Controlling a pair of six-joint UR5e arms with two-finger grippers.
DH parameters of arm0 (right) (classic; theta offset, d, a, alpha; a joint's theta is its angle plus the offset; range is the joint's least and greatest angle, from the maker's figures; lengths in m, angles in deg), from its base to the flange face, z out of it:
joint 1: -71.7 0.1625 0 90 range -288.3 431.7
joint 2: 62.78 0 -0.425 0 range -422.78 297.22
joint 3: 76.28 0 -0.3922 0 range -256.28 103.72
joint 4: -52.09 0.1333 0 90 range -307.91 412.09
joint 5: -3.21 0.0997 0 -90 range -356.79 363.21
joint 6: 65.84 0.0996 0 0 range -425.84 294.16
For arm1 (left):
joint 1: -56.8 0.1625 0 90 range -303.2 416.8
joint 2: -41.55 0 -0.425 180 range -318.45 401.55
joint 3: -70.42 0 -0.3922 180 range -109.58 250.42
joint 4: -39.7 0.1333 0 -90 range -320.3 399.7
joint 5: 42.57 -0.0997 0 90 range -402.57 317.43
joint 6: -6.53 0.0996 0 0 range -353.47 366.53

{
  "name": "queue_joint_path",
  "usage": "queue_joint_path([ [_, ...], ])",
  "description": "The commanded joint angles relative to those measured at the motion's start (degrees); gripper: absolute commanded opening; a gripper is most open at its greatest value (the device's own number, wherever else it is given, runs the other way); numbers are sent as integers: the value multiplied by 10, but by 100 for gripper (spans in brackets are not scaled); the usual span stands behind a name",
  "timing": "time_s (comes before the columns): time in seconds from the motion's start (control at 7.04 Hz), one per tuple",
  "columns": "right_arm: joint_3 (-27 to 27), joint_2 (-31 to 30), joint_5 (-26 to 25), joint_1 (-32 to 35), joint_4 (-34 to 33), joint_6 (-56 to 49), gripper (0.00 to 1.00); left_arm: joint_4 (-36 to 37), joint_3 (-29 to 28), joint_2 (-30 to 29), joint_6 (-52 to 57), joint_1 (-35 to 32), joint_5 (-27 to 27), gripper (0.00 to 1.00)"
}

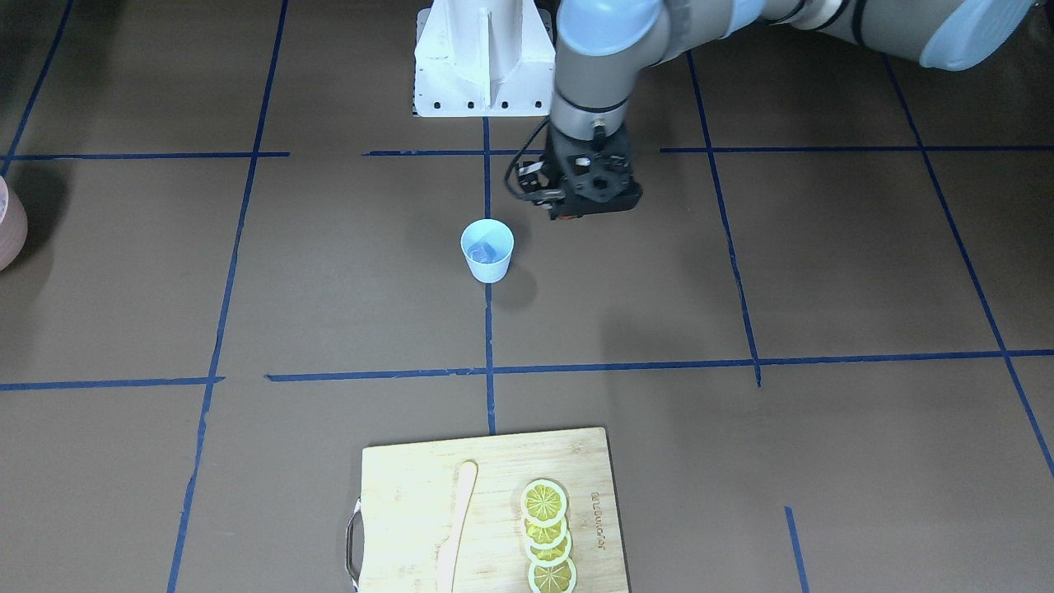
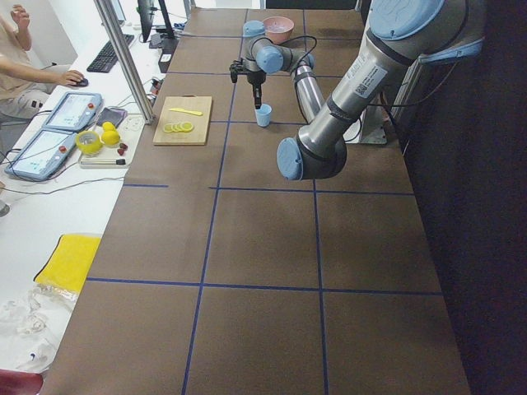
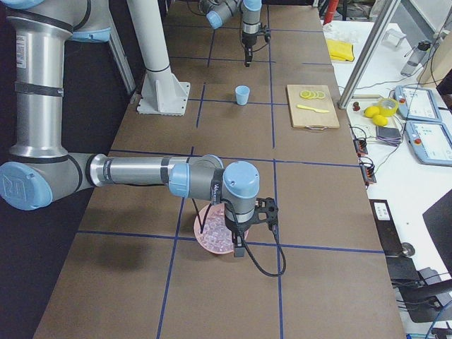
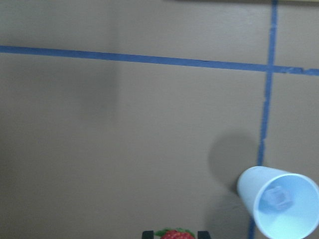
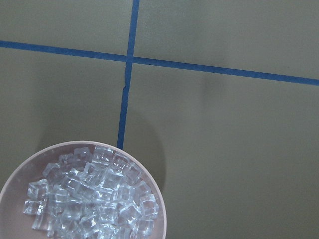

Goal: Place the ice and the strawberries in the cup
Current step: 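Lift the strawberry with the left gripper and carry it over the cup, then lower the left gripper over the cup and release the strawberry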

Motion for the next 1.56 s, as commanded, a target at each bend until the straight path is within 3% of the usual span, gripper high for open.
queue_joint_path([
  [0.0, 0, -1, 1, 0, -1, 1, 100, -17, -63, -50, -33, 29, -23, 6],
  [0.28, -1, 0, 1, 0, -1, 0, 100, -68, -112, -63, -57, 48, -24, 12],
  [0.43, 0, 0, 1, 1, 0, 0, 100, -71, -114, -63, -57, 50, -24, 22],
  [0.57, -1, 1, 1, 1, 0, 0, 100, -71, -114, -63, -56, 50, -23, 57],
  [0.71, 0, 0, 1, 0, 0, 1, 100, -71, -114, -62, -54, 50, -23, 78],
  [0.99, 2, 0, 1, 0, -1, 1, 100, -70, -111, -60, -53, 50, -23, 98],
  [1.28, 2, 0, 2, 0, -1, 1, 100, -68, -95, -39, -35, 45, -23, 99],
  [1.42, 3, 0, 2, 0, -1, 2, 100, -67, -53, 11, 14, 26, -21, 99],
])
